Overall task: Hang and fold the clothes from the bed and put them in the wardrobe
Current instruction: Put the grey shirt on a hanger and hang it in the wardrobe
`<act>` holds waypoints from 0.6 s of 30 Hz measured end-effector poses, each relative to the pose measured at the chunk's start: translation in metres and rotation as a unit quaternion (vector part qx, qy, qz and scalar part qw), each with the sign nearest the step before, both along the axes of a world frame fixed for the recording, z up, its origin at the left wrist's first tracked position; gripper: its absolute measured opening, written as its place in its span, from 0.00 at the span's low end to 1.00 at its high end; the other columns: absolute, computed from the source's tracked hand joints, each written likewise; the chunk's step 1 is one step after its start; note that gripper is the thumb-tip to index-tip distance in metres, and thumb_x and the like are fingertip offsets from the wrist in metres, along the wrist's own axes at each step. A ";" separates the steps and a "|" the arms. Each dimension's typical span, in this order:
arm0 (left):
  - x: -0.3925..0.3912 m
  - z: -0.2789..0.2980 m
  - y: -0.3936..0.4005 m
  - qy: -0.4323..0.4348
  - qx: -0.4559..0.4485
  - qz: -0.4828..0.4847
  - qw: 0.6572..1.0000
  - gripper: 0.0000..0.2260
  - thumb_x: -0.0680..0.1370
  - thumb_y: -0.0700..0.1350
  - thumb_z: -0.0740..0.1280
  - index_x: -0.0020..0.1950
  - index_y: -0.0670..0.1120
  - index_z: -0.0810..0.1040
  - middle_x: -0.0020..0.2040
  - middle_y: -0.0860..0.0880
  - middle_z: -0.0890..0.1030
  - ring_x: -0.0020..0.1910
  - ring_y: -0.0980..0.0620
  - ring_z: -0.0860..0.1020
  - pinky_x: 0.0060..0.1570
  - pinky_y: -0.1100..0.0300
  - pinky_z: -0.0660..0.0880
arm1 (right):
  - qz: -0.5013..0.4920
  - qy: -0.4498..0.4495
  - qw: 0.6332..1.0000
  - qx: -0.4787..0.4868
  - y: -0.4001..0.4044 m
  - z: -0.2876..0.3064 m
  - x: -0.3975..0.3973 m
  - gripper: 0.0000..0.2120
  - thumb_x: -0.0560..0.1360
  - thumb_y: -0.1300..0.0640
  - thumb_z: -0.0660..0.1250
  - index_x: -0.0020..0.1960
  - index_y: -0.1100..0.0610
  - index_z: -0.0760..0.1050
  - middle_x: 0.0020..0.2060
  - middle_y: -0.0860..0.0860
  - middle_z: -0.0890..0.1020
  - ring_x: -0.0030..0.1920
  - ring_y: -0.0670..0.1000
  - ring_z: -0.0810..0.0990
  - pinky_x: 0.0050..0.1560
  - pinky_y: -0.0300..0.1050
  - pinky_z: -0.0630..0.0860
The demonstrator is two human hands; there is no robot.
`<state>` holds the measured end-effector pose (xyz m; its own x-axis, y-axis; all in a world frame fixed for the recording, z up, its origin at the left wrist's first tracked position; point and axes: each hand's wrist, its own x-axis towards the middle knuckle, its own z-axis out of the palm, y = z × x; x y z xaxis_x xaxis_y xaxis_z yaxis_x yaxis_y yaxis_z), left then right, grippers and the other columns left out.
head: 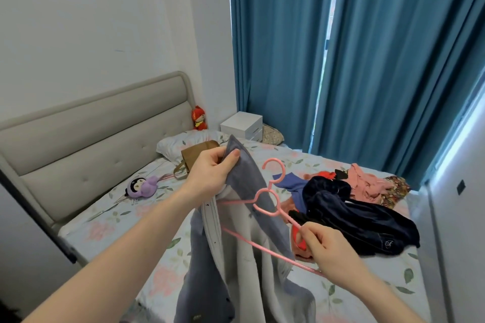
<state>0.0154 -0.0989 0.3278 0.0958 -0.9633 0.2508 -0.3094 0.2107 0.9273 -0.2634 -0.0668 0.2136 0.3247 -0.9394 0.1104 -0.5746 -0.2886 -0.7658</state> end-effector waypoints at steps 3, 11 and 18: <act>-0.010 0.011 0.017 -0.050 -0.034 -0.050 0.997 0.11 0.83 0.49 0.65 0.46 0.46 0.83 0.38 0.50 0.83 0.39 0.57 0.79 0.40 0.59 0.74 | -0.043 -0.082 0.994 -0.052 0.003 -0.010 0.013 0.18 0.83 0.57 0.63 0.34 0.51 0.73 0.27 0.50 0.73 0.29 0.44 0.68 0.34 0.45 0.65; -0.013 0.002 0.056 -0.309 -0.074 -0.151 0.936 0.06 0.81 0.52 0.68 0.46 0.61 0.81 0.43 0.61 0.78 0.42 0.57 0.77 0.40 0.58 0.73 | -0.129 -0.240 0.956 -0.110 0.011 -0.016 0.015 0.22 0.81 0.48 0.61 0.29 0.47 0.63 0.25 0.45 0.65 0.28 0.45 0.62 0.31 0.43 0.59; -0.010 0.027 0.054 -0.417 -0.019 -0.220 0.881 0.13 0.75 0.41 0.66 0.53 0.58 0.79 0.53 0.63 0.75 0.51 0.59 0.75 0.45 0.60 0.76 | -0.132 -0.223 0.952 -0.163 0.009 -0.009 0.009 0.23 0.79 0.43 0.60 0.30 0.53 0.63 0.25 0.52 0.64 0.27 0.44 0.61 0.30 0.42 0.57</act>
